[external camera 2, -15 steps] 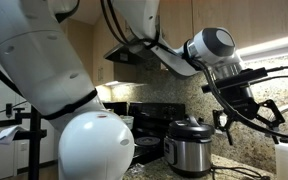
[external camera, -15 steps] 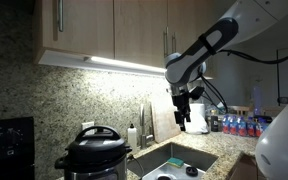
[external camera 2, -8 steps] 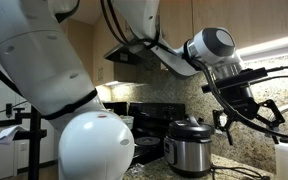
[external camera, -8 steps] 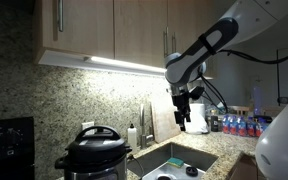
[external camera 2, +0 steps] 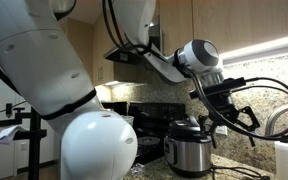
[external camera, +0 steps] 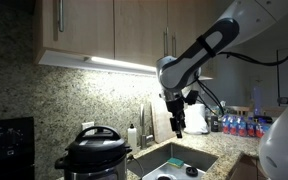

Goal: Pick up the lid from the cooker and put it on the counter

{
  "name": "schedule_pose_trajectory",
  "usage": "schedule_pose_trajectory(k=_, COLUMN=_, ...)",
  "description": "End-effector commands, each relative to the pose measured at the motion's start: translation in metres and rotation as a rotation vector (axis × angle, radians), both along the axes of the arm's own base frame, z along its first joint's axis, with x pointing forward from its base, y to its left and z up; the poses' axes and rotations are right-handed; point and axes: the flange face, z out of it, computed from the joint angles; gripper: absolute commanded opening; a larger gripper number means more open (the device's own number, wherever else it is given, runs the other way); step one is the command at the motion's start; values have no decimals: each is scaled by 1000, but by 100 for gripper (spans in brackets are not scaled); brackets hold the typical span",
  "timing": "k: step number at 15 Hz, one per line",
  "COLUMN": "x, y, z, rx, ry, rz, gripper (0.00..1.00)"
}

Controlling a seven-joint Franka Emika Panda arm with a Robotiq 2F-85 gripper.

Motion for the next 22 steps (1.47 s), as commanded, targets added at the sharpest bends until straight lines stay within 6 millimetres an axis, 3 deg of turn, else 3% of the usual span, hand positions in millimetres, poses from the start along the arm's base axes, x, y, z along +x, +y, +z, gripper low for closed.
schedule_pose_trajectory(k=1, x=-17, y=44, z=-12, rx=-23, ry=27, rz=52, gripper=100)
schedule_pose_trajectory(k=5, x=-29, y=97, z=0, rx=-57, ry=36, rz=106, gripper=100)
schedule_pose_trajectory(k=7, x=-35, y=124, z=23, rx=-96, ry=-19, rz=130, gripper=100)
schedule_pose_trajectory(k=10, x=-34, y=165, z=52, rx=-155, ry=-102, rz=187, gripper=100)
schedule_pose_trajectory(k=13, x=-27, y=196, z=59, rx=-141, ry=-186, rz=200, gripper=100)
schedule_pose_trajectory(k=17, x=-10, y=230, z=39, rx=-101, ry=-371, rz=100, gripper=100)
schedule_pose_trajectory(k=22, x=-5, y=281, z=0, rx=-128, ry=-633, rz=114, gripper=100)
